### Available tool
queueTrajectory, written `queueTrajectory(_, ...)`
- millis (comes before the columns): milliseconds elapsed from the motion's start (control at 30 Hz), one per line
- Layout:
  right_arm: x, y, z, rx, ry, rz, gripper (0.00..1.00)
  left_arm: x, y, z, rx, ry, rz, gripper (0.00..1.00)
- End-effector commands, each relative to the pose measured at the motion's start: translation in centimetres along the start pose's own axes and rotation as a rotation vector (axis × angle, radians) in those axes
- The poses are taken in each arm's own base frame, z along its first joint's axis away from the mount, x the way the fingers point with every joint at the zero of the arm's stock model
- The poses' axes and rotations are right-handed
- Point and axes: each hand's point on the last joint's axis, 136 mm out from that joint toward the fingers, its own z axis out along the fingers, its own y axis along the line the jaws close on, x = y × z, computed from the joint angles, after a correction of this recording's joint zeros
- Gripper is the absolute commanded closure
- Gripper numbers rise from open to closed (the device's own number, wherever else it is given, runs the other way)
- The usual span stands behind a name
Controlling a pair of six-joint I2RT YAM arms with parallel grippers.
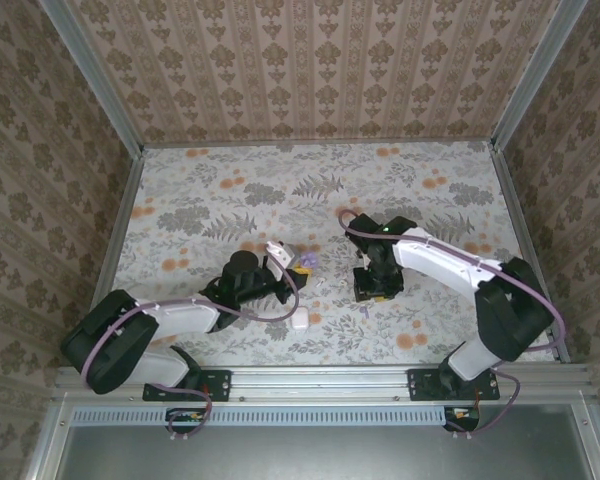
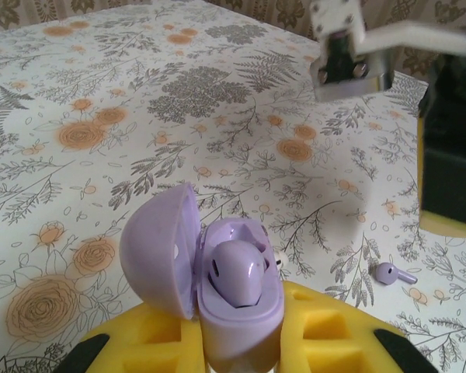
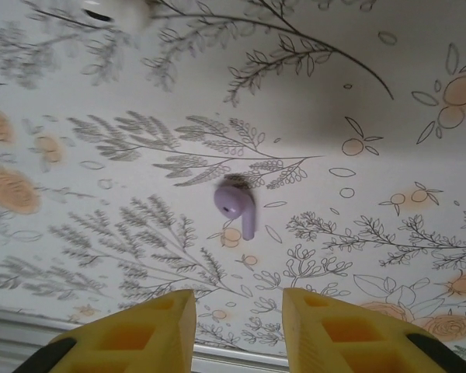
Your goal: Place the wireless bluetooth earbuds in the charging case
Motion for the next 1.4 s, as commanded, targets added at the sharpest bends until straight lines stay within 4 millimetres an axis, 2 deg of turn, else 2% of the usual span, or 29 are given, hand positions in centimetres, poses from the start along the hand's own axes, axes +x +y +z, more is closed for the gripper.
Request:
queueTrajectory(0, 0.4, 0.0, 1.2, 0.028, 0.063, 0.02, 0.65, 0.2, 0.3, -0.5, -0.018, 0.003, 0.023, 0.92)
queueTrajectory(300, -0.4, 0.4, 4.4, 0.056, 0.119, -0.033, 0.65, 0.4, 0.6, -0.6, -0.032, 0.013, 0.028, 0.92)
queueTrajectory(600, -0.8, 0.7, 5.8, 0.046, 0.131, -0.044, 0.66, 0.5, 0.6, -0.6, -0.031, 0.017, 0.023, 0.92)
queueTrajectory(833, -0.9, 0.7, 6.5, 0.052, 0.142, -0.051, 0.74, 0.5, 0.7, -0.5, -0.032, 0.021, 0.026, 0.92)
queueTrajectory(1067, -1.1, 0.5, 5.4, 0.065, 0.095, -0.057, 0.79, 0.8, 0.8, -0.4, -0.036, 0.031, 0.024, 0.92)
queueTrajectory(1267, -2.4, 0.9, 2.8, 0.029, -0.071, -0.067, 0.8, 1.3, 0.8, 0.4, -0.018, 0.029, -0.006, 0.92)
queueTrajectory(1367, -3.5, 1.1, 0.9, 0.001, -0.202, -0.085, 0.81, 1.5, 0.4, 1.1, 0.017, 0.018, -0.032, 0.92)
